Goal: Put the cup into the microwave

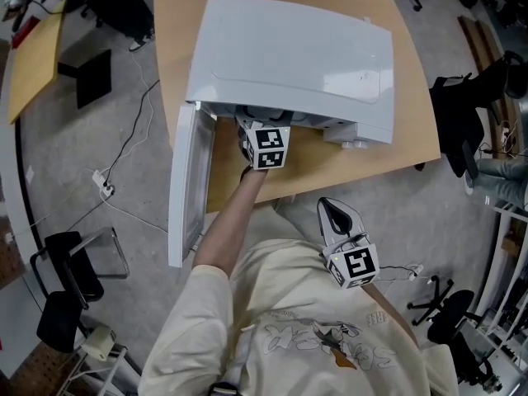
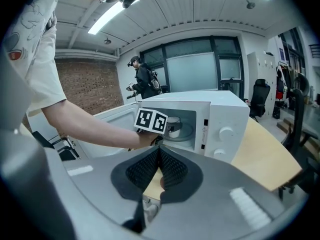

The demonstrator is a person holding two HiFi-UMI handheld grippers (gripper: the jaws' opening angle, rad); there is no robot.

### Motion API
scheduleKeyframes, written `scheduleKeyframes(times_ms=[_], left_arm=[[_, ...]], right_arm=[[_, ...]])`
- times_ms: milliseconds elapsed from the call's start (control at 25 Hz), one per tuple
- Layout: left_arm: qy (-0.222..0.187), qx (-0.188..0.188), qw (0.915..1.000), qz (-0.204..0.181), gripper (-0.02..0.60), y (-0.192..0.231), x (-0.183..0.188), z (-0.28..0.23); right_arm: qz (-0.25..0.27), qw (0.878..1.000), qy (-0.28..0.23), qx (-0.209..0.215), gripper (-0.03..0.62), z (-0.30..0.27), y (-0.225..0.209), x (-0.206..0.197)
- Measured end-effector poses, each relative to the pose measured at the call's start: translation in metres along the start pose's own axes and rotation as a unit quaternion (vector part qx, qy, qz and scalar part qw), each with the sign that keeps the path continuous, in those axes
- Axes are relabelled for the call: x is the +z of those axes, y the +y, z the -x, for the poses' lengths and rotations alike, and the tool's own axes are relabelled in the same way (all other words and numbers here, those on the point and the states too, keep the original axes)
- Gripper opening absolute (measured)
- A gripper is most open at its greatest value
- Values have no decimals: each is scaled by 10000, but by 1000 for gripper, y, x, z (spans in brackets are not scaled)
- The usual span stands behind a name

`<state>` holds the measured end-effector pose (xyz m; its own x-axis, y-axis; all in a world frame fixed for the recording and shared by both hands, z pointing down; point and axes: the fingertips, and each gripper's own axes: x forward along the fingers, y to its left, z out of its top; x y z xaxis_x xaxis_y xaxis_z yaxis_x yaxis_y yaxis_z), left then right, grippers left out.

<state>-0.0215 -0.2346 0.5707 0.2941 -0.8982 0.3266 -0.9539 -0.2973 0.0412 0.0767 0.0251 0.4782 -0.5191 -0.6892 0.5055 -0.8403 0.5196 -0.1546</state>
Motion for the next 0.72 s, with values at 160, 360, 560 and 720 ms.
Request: scheduleKeyframes(times_ms=[160,360,560,720], left_arm=[[57,-83,9999,108,417,-7,5,37],[-58,-284,9990,345,227,-24,25,94],[-184,-257,9985,457,26,-28,41,138],[-73,-398,9981,459,5,-33,48,164]], right_arm=[[-3,9998,-170,125,6,-10,5,13],[18,9989,-376,296,6,-22,11,29],[25,9983,-479,337,6,-36,12,40],[174,9974,-542,434,5,-44,18,46]])
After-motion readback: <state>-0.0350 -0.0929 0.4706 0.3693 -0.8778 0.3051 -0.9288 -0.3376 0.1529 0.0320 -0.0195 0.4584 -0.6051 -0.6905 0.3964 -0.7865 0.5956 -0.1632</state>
